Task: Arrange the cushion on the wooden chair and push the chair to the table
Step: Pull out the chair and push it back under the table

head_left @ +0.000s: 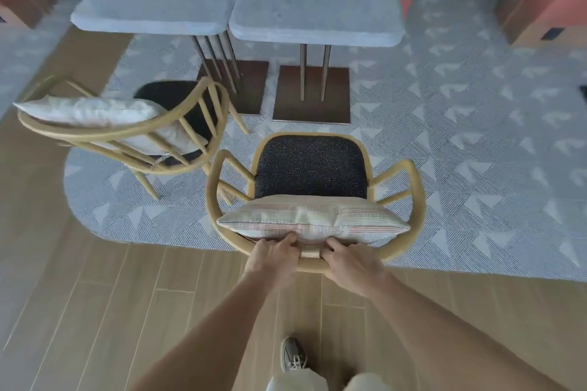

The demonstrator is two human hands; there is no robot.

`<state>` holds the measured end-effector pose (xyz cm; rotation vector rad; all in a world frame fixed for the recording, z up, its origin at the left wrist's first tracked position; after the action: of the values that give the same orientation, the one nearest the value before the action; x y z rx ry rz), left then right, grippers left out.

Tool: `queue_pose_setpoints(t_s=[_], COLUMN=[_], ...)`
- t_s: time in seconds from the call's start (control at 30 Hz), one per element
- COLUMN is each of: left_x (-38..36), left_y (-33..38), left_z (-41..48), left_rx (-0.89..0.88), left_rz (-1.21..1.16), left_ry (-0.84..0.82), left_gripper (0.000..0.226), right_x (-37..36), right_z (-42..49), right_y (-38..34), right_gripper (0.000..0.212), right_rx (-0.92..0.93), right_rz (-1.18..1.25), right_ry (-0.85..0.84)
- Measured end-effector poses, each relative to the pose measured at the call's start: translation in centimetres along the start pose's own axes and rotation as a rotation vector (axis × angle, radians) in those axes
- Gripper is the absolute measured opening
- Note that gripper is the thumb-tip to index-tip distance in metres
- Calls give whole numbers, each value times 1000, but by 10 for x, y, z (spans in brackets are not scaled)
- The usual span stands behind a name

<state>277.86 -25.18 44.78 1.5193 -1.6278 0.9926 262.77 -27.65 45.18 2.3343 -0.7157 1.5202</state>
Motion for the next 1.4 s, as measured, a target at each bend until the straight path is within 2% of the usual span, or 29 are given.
queue_pose_setpoints(t_s=[0.03, 0.13, 0.5, 0.73, 0.93, 1.2, 1.4], left_x=[7, 27, 99, 131, 147, 145, 133], left_y=[-8, -21, -53, -83, -94, -87, -89], left_z=[18, 55, 209, 273, 305, 307, 288], left_rx=[3, -3, -1, -26, -69, -109, -94], left_rz=[4, -21, -54, -74, -74, -83, -73], left_ry=[1, 26, 102, 138, 141, 85, 23], left_gripper=[32, 32, 31, 30, 26, 28, 29], right_x=[5, 20, 66, 97, 112, 110, 97], right_z=[16, 47, 152, 205, 226, 225, 217], right_y=[11, 39, 172, 217, 241, 249, 230], right_gripper=[23, 31, 35, 36, 34, 23, 25], right_rx=[10, 13, 20, 4, 5, -59, -78], right_rz=[38, 94, 90, 64, 76, 138, 181], right_ry=[-30, 20, -10, -1, 72, 35, -10])
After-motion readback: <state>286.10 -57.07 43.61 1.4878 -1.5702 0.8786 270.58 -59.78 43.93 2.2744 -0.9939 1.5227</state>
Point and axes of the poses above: each hand's wrist, its own z-axis towards the middle knuckle, its own x-axis out of the back of the hand, y = z × x, the point moved 5 cm from there along z, towards the middle knuckle, and after that the axes turned 12 degrees about x, right-handed, at the moved point
